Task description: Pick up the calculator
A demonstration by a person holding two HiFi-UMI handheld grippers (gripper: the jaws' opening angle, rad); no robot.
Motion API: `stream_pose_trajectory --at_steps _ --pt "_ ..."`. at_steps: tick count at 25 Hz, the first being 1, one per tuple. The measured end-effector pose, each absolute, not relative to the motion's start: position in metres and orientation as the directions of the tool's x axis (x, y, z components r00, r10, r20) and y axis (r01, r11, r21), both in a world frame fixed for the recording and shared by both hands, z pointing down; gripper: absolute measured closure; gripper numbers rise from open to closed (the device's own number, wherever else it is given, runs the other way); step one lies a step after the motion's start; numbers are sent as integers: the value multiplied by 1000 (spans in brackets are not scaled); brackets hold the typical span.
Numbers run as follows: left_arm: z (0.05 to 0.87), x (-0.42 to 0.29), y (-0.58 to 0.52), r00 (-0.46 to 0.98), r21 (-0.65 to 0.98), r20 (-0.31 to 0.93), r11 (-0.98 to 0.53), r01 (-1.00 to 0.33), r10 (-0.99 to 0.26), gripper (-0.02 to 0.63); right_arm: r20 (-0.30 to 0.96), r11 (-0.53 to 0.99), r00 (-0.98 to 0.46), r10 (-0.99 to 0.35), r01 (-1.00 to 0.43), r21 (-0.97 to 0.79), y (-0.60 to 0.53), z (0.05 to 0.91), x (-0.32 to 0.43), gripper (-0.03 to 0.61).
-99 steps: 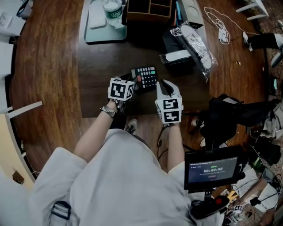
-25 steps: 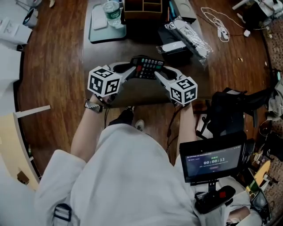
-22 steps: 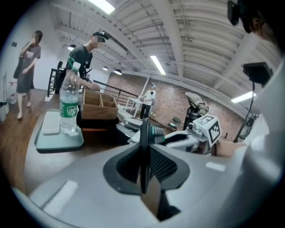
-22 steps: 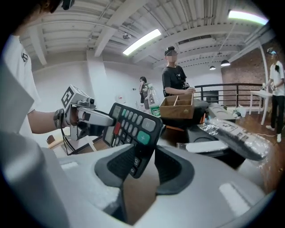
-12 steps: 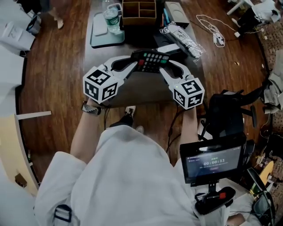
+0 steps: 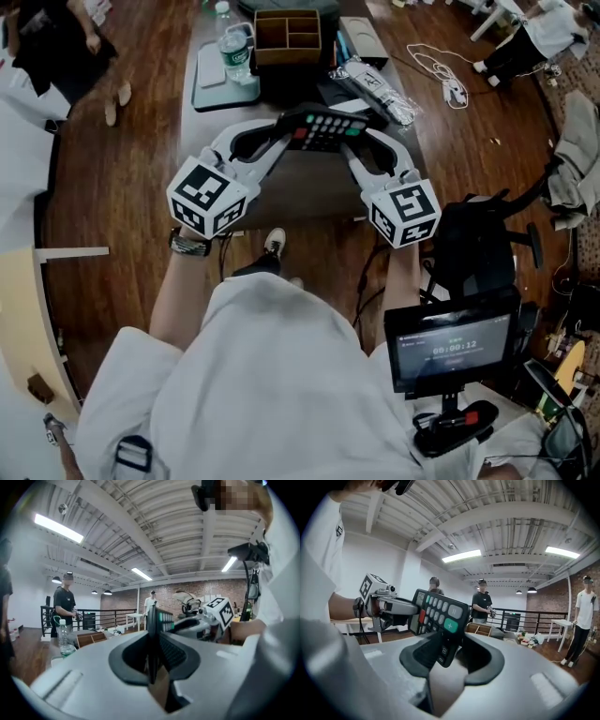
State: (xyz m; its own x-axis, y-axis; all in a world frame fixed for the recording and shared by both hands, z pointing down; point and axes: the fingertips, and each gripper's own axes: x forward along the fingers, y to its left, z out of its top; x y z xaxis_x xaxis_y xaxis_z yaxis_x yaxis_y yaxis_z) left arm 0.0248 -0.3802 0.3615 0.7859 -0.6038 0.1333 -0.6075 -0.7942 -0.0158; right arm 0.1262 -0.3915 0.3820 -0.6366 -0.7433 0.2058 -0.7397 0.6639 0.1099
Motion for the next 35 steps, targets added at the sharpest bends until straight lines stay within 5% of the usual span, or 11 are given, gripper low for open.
stream_pose_trajectory --at_steps 35 --pt "321 4 -250 810 -16 53 -812 -584 -584 557 86 675 -670 -738 -734 78 -257 324 108 439"
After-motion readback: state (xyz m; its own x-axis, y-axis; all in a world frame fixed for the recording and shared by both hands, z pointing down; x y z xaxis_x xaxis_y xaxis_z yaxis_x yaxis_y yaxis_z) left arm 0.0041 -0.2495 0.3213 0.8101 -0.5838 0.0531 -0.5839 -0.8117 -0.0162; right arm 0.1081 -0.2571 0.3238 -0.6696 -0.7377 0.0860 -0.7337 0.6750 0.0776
